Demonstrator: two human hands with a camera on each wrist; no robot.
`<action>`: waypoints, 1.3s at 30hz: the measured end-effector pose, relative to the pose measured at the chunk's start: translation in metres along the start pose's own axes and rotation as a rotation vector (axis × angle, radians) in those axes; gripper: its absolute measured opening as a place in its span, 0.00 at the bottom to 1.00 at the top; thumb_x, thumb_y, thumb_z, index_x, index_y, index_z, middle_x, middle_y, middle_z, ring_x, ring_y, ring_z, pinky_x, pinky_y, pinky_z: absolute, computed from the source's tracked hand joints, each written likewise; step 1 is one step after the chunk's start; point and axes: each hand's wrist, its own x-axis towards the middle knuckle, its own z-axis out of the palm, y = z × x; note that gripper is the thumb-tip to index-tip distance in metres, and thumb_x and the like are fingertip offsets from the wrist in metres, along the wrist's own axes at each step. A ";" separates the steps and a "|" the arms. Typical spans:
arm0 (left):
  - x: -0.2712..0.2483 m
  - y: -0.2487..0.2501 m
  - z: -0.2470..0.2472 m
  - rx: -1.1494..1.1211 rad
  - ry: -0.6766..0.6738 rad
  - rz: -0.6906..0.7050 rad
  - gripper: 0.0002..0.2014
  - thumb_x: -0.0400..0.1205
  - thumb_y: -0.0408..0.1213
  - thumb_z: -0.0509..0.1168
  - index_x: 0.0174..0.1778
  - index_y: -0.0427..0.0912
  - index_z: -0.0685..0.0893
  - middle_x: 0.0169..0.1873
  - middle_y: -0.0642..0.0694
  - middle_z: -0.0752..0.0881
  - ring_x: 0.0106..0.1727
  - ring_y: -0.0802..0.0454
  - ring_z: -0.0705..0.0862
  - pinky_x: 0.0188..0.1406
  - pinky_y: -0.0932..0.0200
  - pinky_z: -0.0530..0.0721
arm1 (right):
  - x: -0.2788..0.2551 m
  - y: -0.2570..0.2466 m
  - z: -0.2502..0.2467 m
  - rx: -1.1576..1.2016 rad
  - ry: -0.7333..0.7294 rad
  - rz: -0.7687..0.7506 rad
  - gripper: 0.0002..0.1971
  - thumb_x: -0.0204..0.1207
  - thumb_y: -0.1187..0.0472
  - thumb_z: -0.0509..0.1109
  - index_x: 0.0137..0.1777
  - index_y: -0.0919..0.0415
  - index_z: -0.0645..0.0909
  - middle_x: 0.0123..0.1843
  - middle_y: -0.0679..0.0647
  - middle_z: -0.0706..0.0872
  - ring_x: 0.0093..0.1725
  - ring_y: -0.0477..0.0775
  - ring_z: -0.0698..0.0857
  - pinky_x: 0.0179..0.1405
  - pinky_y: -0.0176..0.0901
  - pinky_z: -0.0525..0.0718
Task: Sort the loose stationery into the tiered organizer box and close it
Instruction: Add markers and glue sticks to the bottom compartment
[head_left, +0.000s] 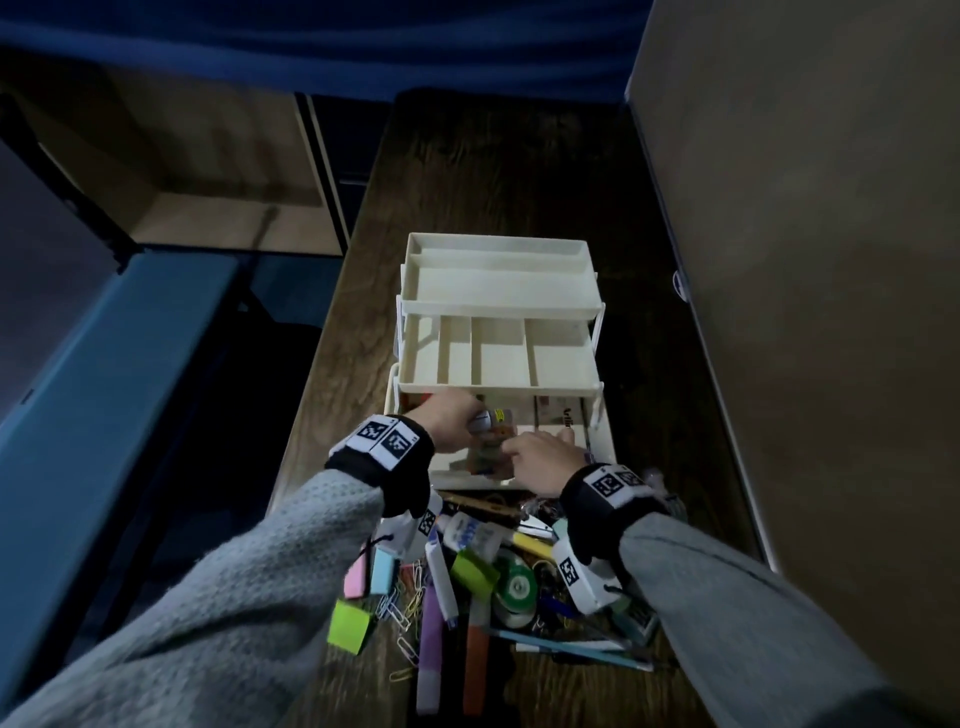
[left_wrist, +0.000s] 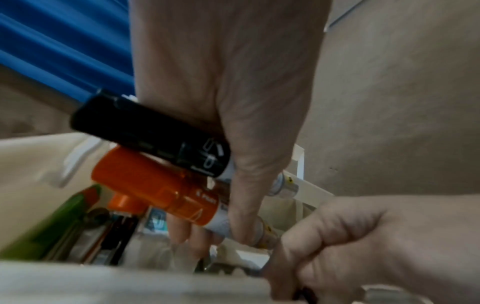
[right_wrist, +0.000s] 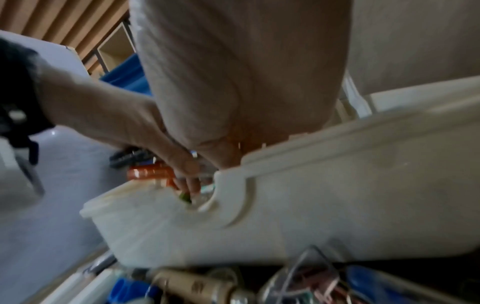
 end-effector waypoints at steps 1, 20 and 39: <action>0.005 0.000 0.003 -0.003 -0.021 0.000 0.07 0.80 0.40 0.67 0.40 0.44 0.76 0.44 0.39 0.85 0.48 0.40 0.83 0.41 0.56 0.73 | -0.001 0.004 -0.002 0.033 0.021 0.002 0.22 0.77 0.68 0.53 0.58 0.47 0.83 0.67 0.53 0.81 0.70 0.61 0.72 0.69 0.59 0.59; 0.032 0.016 0.021 0.179 -0.208 -0.023 0.15 0.79 0.34 0.67 0.63 0.42 0.82 0.60 0.40 0.84 0.60 0.41 0.83 0.51 0.55 0.79 | 0.009 0.033 -0.020 0.277 0.310 -0.005 0.15 0.77 0.70 0.55 0.48 0.51 0.80 0.56 0.51 0.82 0.60 0.55 0.81 0.63 0.52 0.78; 0.019 -0.004 0.016 -0.136 -0.200 -0.079 0.25 0.72 0.45 0.75 0.64 0.45 0.77 0.59 0.44 0.84 0.54 0.47 0.80 0.52 0.54 0.80 | -0.016 0.049 -0.030 0.598 0.568 -0.134 0.05 0.70 0.66 0.76 0.45 0.61 0.85 0.38 0.49 0.84 0.36 0.37 0.79 0.34 0.24 0.76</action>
